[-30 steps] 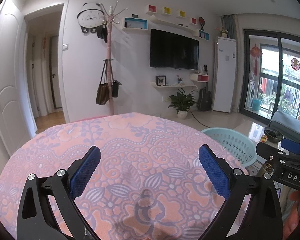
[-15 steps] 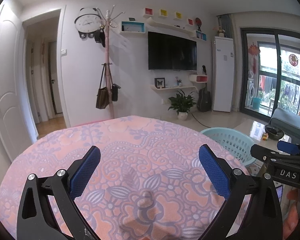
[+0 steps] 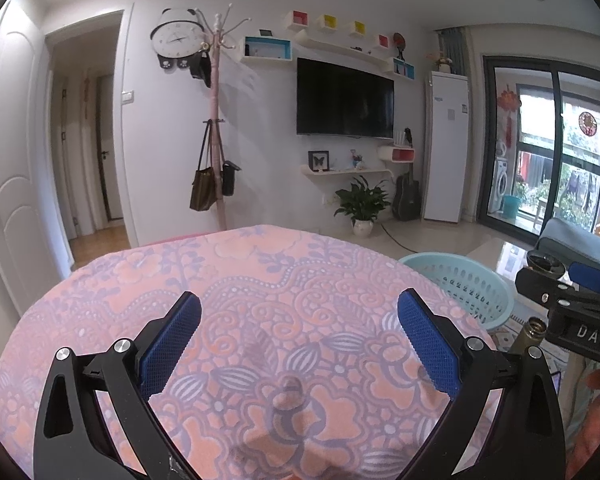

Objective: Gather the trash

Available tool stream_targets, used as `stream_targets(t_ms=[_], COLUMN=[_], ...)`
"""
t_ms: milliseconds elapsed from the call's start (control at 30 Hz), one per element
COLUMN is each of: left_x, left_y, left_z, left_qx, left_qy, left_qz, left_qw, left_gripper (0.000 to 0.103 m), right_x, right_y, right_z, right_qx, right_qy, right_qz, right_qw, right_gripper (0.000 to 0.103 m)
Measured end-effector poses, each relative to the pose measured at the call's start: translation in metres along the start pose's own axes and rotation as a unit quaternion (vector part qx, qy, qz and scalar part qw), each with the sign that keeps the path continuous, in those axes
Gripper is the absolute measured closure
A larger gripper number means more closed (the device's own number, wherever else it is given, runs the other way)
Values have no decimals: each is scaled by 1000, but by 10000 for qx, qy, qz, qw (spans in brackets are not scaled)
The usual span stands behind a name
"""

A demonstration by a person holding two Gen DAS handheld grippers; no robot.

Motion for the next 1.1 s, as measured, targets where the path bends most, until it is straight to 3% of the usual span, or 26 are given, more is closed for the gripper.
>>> stream_targets(t_ms=[333, 1100], left_x=[-2, -5], left_y=[1, 2], left_z=[1, 4], left_qx=[18, -74], left_qy=[-28, -173], left_qz=[15, -10], left_qw=[10000, 9998], left_gripper=[8, 8], right_x=[6, 5], right_y=[-1, -6], right_z=[-12, -12], right_qx=[-140, -137], right_qy=[257, 295], right_qz=[-86, -114], right_qw=[9995, 9994], right_gripper=[16, 16])
Point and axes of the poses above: each gripper's, at about its wrist camera, not at the fingertips, and z roughly the way its jaws point, y to its right, x to its top, the point moved 6 cm from there along z, roughly the way its jaws point, and after that the axes turned 15 degrees about -x, right-handed, at the moved point
